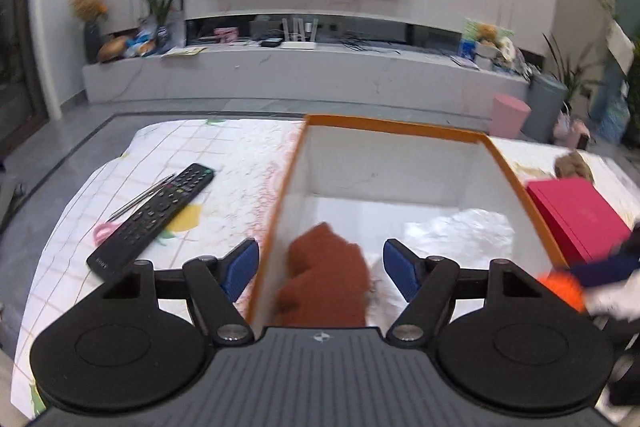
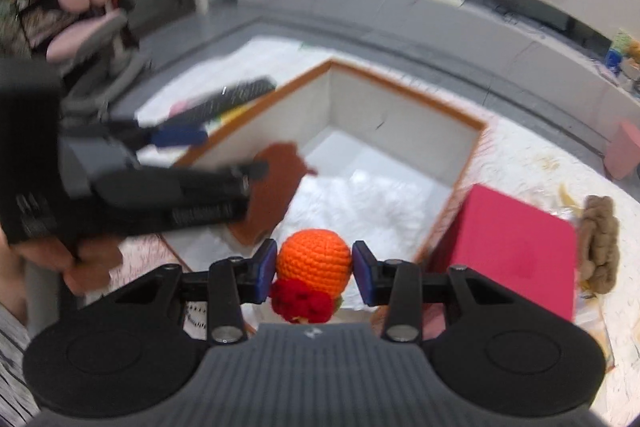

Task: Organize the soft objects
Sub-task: 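Lower the orange crochet ball into the shoebox and open the right gripper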

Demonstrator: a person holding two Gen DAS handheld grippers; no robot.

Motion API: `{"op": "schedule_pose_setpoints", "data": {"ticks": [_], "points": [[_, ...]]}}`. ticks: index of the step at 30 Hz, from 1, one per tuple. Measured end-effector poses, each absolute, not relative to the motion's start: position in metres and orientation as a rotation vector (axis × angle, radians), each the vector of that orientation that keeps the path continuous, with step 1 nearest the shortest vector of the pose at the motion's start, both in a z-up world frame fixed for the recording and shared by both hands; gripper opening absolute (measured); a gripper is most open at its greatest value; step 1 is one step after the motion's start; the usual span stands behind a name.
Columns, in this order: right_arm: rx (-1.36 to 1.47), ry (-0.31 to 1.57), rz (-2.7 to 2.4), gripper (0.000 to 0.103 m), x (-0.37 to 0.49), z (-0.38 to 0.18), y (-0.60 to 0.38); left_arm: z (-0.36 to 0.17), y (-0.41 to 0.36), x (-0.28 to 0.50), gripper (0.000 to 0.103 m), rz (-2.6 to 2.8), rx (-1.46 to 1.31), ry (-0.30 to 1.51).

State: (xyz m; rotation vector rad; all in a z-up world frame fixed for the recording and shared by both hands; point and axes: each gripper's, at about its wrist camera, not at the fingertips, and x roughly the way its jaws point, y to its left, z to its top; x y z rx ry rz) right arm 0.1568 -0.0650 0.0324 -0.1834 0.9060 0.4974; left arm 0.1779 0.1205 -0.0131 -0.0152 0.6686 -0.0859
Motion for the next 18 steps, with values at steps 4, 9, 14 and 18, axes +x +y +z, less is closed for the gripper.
{"op": "schedule_pose_setpoints", "data": {"ticks": [4, 9, 14, 18], "points": [[-0.258, 0.995, 0.492, 0.04, 0.173, 0.007, -0.04, -0.014, 0.125, 0.179, 0.083, -0.098, -0.008, 0.696], [-0.304, 1.082, 0.443, 0.04, 0.19, -0.016, -0.028, -0.016, 0.117, 0.179, 0.083, -0.12, -0.001, 0.701], [-0.338, 1.12, 0.404, 0.04, 0.202, -0.027, -0.031, -0.017, 0.119, 0.18, 0.083, -0.121, 0.001, 0.698], [-0.393, 1.137, 0.377, 0.041, 0.209, -0.032, -0.023, -0.017, 0.122, 0.182, 0.083, -0.125, -0.02, 0.705]]}}
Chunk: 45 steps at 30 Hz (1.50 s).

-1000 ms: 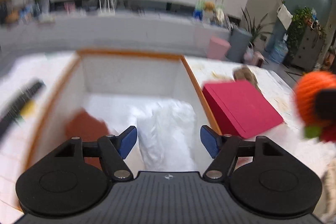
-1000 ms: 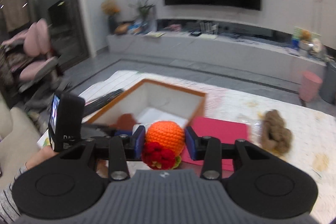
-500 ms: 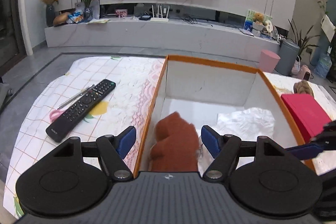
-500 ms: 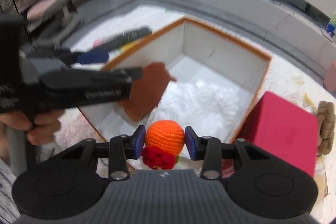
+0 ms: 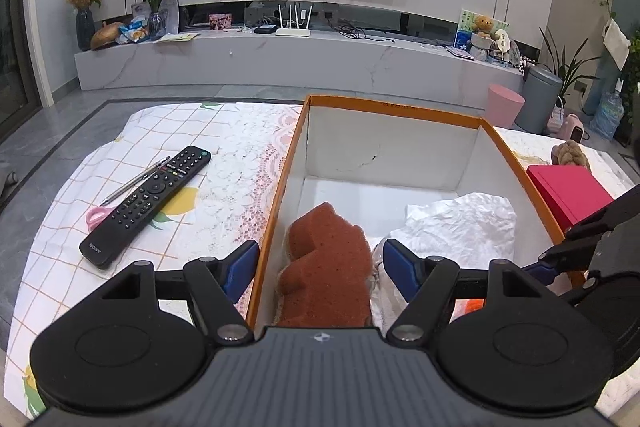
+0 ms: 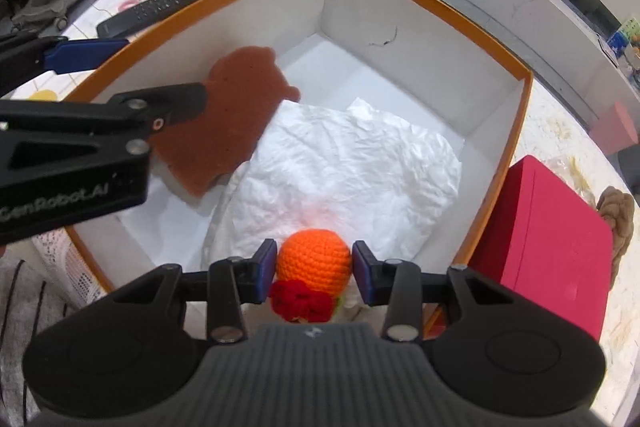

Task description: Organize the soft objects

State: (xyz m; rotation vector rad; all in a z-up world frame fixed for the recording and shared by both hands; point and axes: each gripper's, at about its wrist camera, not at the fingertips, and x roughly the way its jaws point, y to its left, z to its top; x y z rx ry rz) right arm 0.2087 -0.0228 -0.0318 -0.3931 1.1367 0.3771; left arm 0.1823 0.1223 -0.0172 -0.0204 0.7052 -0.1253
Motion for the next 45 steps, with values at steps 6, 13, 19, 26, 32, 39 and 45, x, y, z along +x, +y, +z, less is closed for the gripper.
{"op": "schedule_pose_setpoints", "data": {"ticks": [6, 13, 19, 26, 32, 39, 45], "points": [[-0.411, 1.172, 0.388, 0.05, 0.211, -0.031, -0.018, -0.018, 0.122, 0.181, 0.083, -0.136, -0.013, 0.696], [-0.349, 1.178, 0.401, 0.074, 0.211, -0.019, -0.024, -0.016, 0.13, 0.181, 0.083, -0.156, -0.048, 0.669], [-0.27, 1.095, 0.366, 0.077, 0.197, 0.002, -0.035, -0.012, 0.137, 0.18, 0.083, -0.156, -0.086, 0.663], [-0.176, 0.968, 0.329, 0.086, 0.179, 0.027, -0.053, -0.012, 0.131, 0.18, 0.083, -0.144, -0.079, 0.67], [-0.093, 0.917, 0.288, 0.086, 0.17, 0.047, -0.081, -0.009, 0.129, 0.181, 0.083, -0.119, -0.11, 0.657], [0.059, 0.858, 0.269, 0.086, 0.155, 0.061, -0.134, -0.001, 0.127, 0.173, 0.083, -0.033, -0.151, 0.572], [0.047, 0.791, 0.181, 0.086, 0.142, 0.064, -0.183, 0.009, 0.105, 0.164, 0.083, -0.003, -0.043, 0.524]]}}
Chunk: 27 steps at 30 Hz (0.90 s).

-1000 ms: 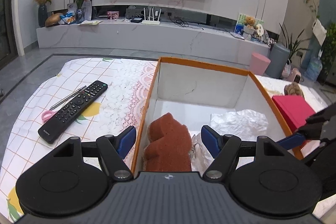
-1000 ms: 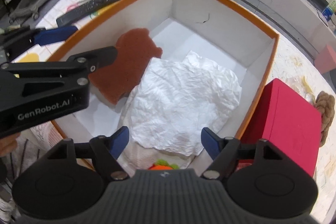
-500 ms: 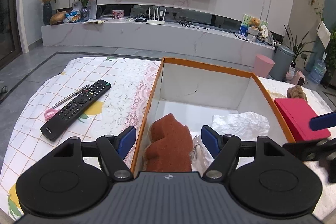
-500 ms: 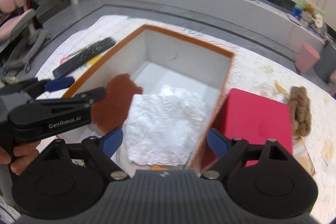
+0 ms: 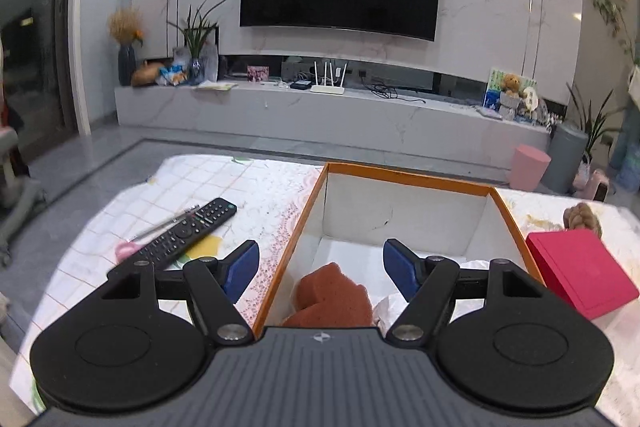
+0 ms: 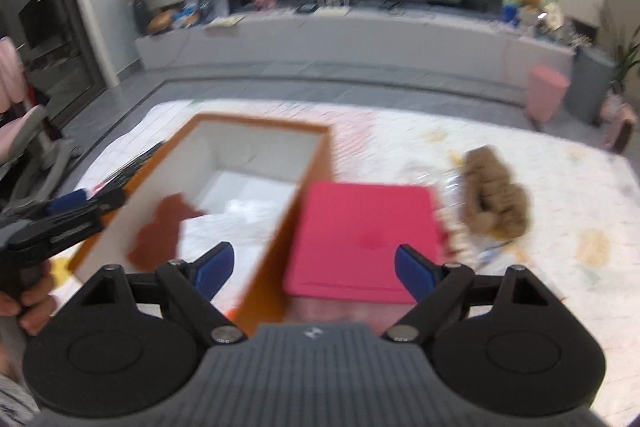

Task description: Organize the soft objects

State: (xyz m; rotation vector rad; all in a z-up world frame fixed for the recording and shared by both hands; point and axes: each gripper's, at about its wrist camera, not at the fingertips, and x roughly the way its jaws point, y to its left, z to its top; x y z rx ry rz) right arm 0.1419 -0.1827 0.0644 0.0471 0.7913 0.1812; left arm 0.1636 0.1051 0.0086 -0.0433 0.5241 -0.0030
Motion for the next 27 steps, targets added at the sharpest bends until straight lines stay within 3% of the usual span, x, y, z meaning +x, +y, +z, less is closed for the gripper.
{"op": "schedule_pose_setpoints", "data": {"ticks": [17, 19, 20, 27], "points": [[0.179, 0.748, -0.083, 0.088, 0.129, 0.036, -0.338, 0.03, -0.059, 0.159, 0.083, -0.203, 0.148, 0.538], [0.157, 0.732, -0.106, 0.09, 0.126, 0.038, -0.345, 0.032, -0.083, 0.157, 0.083, -0.237, 0.165, 0.53], [0.145, 0.725, -0.118, 0.096, 0.124, 0.039, -0.349, 0.031, -0.092, 0.157, 0.083, -0.255, 0.168, 0.531], [0.254, 0.674, -0.093, 0.097, 0.107, 0.043, -0.385, 0.019, -0.149, 0.135, 0.083, -0.38, 0.218, 0.509]]}}
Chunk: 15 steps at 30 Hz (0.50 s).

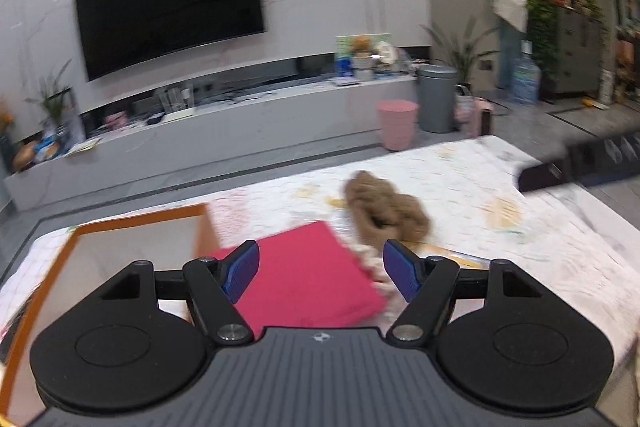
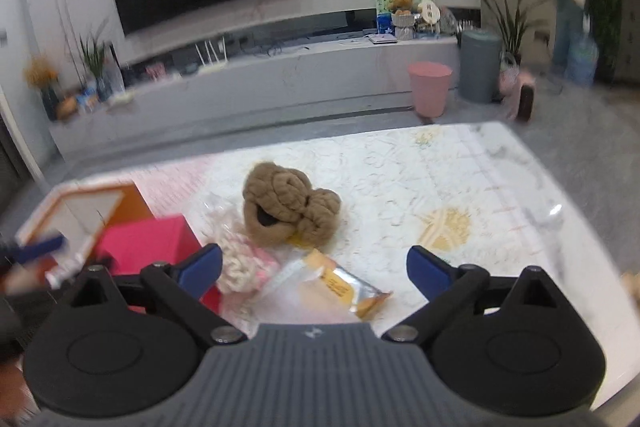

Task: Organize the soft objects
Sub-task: 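Reach the right gripper to the clear plastic bag and grasp it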

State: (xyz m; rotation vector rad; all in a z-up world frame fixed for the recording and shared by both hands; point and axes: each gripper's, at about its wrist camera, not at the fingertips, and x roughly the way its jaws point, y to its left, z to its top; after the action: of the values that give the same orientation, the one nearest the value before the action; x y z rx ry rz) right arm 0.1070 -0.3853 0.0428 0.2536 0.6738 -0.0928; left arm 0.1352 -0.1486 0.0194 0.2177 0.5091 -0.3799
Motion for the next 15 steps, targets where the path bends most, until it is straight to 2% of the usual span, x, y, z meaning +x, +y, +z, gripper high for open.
{"op": "schedule_pose_setpoints", "data": {"ticks": [8, 15], "points": [[0.15, 0.752, -0.243, 0.097, 0.12, 0.014, -0.408, -0.015, -0.191, 0.117, 0.083, -0.448, 0.211, 0.5], [0.345, 0.83, -0.103, 0.097, 0.139, -0.023, -0.422, -0.057, -0.203, 0.112, 0.083, -0.492, 0.196, 0.572]]}}
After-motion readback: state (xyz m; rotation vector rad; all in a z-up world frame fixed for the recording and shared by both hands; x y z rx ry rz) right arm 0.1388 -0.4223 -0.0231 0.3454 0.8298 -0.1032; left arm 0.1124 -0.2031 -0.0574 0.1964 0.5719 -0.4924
